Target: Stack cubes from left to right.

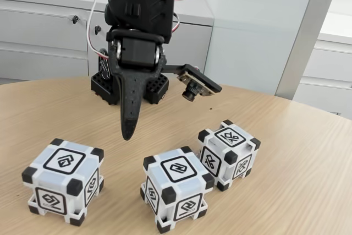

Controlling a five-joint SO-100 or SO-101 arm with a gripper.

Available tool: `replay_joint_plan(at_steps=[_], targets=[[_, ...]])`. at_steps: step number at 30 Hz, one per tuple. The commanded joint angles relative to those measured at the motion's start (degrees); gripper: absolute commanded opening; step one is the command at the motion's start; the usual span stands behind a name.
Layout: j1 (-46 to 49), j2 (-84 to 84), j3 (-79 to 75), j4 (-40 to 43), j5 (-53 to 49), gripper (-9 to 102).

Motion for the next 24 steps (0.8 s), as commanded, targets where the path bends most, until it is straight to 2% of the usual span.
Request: replay_joint_plan(at_steps=[1,11,24], targets=[[-0.4,-0.6,0.1,1.4,-3.6,0],[-0.5,-0.5,-5.1,1.3,-3.9,0],[-0.7,-2.5,-40.7,1.4,-0.8,3]])
